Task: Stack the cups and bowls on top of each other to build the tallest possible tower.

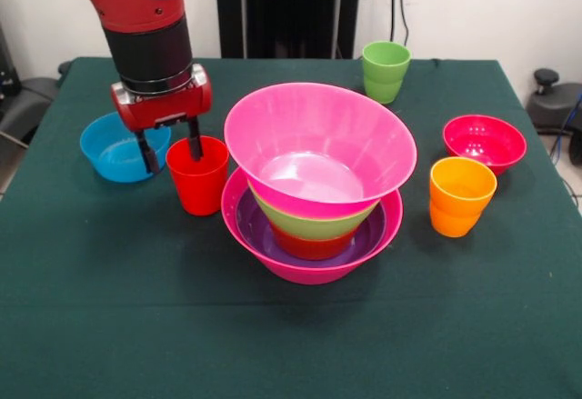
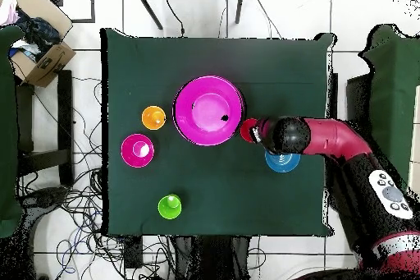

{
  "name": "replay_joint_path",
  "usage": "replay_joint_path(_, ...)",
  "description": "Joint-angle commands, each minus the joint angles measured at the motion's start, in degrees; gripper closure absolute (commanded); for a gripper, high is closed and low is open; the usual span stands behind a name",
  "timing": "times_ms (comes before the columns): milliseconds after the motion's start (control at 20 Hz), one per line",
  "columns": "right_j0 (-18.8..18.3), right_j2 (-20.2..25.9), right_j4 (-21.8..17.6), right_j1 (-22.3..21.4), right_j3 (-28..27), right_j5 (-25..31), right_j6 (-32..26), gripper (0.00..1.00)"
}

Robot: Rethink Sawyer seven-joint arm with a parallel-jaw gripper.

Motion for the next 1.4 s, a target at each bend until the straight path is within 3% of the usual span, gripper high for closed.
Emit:
replay_joint_path(50,2.5,-3.8,-0.2,2.3,3.1,-1.1,7.9,0.0)
replay_joint_path(400,1.1,-7.1,-2.1,2.3,3.4,0.0,5.1,0.0)
replay_joint_path(700,-1.7,-6.8,-2.9,3.8,3.1,-0.4,0.4,0.0)
replay_joint_path(1400,-1.4,-6.4,-1.8,4.3,3.2,-0.2,0.3,0.0)
